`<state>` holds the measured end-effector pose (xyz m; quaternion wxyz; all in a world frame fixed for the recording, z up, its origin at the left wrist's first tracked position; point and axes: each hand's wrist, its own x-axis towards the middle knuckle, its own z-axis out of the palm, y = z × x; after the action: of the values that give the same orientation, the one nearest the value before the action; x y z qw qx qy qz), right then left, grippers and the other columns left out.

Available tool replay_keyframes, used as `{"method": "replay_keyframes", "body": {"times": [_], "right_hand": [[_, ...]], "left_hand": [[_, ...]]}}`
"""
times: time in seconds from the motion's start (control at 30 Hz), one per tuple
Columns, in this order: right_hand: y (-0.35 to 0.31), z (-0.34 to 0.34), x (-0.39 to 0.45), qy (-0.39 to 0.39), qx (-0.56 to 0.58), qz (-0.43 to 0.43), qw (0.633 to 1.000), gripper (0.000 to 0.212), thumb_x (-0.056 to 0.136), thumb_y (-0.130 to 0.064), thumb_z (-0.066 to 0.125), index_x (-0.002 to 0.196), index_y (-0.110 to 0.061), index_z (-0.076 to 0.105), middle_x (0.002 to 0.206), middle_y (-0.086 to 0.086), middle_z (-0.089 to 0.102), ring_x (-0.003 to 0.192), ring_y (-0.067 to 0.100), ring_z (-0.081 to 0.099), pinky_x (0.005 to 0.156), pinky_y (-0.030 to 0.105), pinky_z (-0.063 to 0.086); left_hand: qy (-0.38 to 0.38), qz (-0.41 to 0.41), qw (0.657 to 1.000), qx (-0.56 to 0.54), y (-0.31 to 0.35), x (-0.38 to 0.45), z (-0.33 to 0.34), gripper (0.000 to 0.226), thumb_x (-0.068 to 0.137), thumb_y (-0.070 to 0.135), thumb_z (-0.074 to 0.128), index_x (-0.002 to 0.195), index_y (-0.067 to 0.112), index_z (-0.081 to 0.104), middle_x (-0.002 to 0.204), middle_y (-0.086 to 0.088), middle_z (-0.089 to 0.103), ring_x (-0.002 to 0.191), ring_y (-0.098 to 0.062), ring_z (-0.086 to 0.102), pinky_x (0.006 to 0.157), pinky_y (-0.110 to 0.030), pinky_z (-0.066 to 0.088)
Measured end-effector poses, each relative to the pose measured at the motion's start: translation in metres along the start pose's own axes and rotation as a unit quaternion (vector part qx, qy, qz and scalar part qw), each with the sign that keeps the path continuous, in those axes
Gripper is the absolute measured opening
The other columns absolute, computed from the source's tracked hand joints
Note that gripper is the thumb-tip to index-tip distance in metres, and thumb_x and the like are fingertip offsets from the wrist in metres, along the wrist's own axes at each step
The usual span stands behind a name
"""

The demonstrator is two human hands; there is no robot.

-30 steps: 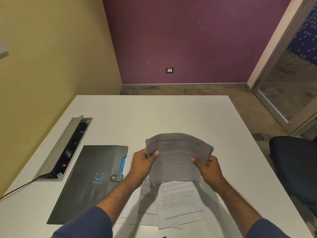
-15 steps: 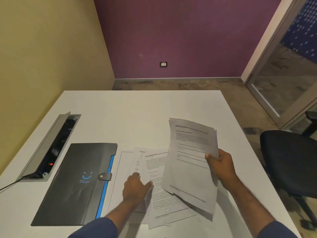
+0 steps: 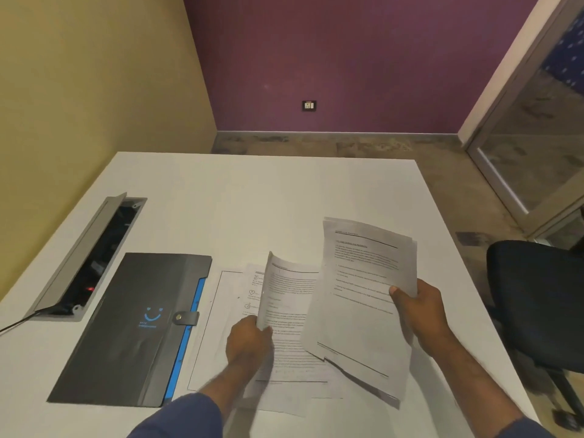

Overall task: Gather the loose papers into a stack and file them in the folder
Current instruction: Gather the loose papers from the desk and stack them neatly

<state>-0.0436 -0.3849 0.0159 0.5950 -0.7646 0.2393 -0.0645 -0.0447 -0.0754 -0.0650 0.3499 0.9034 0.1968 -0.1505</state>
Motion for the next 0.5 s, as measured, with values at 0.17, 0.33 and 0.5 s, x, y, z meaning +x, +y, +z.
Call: {"method": "replay_keyframes", "body": {"times": [0.17,0.33,0.5], "right_hand": [[-0.003,0.006,0.009,-0.004,0.006,0.008,1.000,0.022,0.088,-0.005,0.065,0.107,-0.016,0.064,0.086,-0.005,0.066,0.077,0.006,0.062,0.069,0.025,0.048],[0.000,0.015,0.007,-0.009,0.007,0.015,1.000,0.020,0.088,-0.007,0.065,0.103,-0.020,0.063,0.084,-0.012,0.065,0.077,0.005,0.062,0.063,0.022,0.048],[0.002,0.021,0.004,-0.009,-0.005,0.024,1.000,0.018,0.088,-0.006,0.064,0.100,-0.020,0.063,0.082,-0.009,0.065,0.076,0.006,0.062,0.063,0.023,0.047]], "left_hand": [[0.081,-0.014,0.985,0.154,-0.023,0.025,-0.030,0.026,0.084,0.043,0.069,0.092,0.019,0.067,0.101,0.000,0.064,0.093,-0.021,0.061,0.080,-0.039,0.058],[0.026,-0.037,0.996,0.074,-0.032,0.030,-0.030,0.055,0.075,0.029,0.084,0.116,0.017,0.050,0.113,-0.005,0.052,0.089,-0.019,0.060,0.068,-0.035,0.055],[0.004,-0.036,0.999,-0.004,-0.028,0.029,-0.027,0.023,0.084,0.026,0.073,0.095,0.017,0.055,0.088,0.002,0.068,0.068,-0.011,0.062,0.051,-0.027,0.054]]}}
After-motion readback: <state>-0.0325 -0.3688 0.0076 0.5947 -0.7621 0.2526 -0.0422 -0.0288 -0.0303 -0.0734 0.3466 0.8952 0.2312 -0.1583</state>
